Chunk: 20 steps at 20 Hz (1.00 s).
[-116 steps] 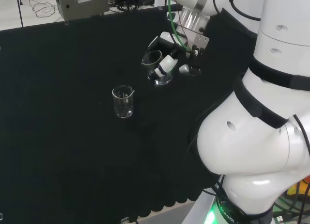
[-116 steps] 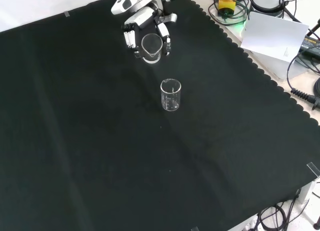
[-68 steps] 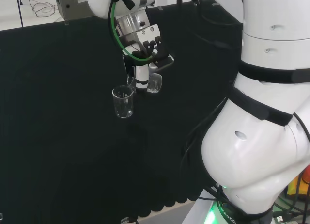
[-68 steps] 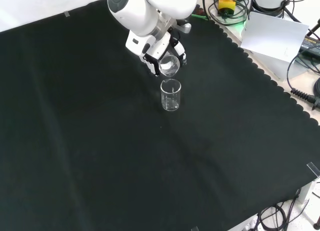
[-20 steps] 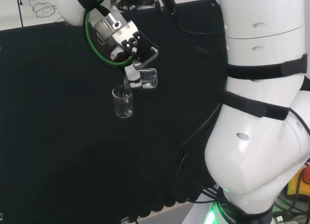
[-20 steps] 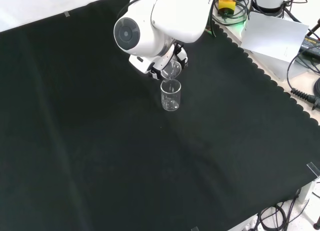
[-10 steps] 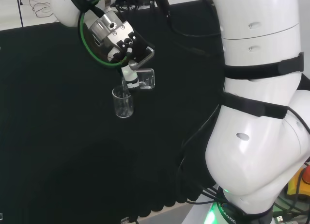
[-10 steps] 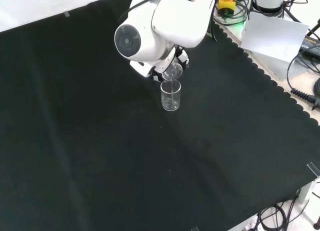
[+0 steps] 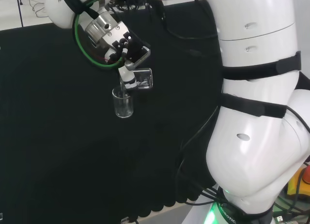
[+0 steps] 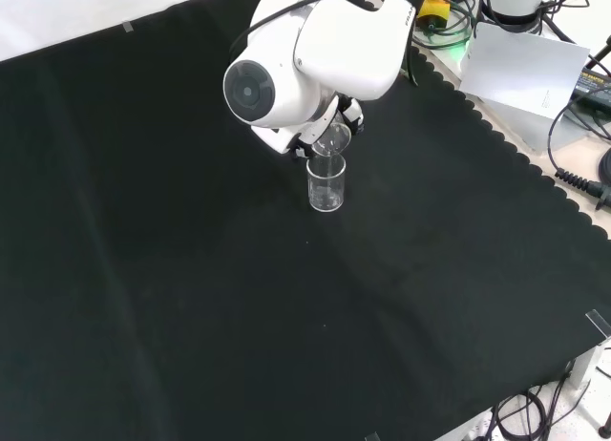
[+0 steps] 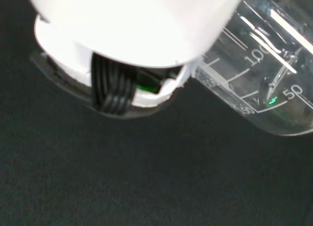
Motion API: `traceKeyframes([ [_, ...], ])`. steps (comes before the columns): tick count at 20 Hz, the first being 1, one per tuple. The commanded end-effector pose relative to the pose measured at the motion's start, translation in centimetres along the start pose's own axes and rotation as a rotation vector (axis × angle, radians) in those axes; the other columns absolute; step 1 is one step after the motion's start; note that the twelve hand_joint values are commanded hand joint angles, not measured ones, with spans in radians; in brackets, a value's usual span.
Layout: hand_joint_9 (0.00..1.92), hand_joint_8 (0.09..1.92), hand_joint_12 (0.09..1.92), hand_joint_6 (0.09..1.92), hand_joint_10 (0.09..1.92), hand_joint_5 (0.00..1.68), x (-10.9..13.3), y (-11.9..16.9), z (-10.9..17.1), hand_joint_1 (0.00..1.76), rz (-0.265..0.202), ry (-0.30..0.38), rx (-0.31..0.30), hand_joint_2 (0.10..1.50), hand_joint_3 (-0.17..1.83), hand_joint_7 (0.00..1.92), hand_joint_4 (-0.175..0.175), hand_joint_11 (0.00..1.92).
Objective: Pour the water from the handheld beaker into the one on the table.
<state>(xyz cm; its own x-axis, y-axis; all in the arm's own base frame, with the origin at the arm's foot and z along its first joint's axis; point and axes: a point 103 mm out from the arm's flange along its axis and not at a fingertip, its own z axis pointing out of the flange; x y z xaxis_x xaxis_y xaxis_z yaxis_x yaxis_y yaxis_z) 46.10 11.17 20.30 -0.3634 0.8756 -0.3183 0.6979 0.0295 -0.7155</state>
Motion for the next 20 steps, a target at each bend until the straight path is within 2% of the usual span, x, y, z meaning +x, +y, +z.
traceKeyframes([
  [1, 1.58, 0.09, 0.64, 0.31, 0.24, 1.43, 0.31, 0.04, -0.36, 1.44, 0.013, -0.015, 0.024, 0.61, 0.6, 1.53, -0.175, 1.24],
  [20, 1.57, 0.09, 0.65, 0.32, 0.25, 1.43, 0.28, -0.12, -0.75, 1.44, 0.035, -0.039, 0.048, 0.6, 0.6, 1.53, -0.175, 1.24],
])
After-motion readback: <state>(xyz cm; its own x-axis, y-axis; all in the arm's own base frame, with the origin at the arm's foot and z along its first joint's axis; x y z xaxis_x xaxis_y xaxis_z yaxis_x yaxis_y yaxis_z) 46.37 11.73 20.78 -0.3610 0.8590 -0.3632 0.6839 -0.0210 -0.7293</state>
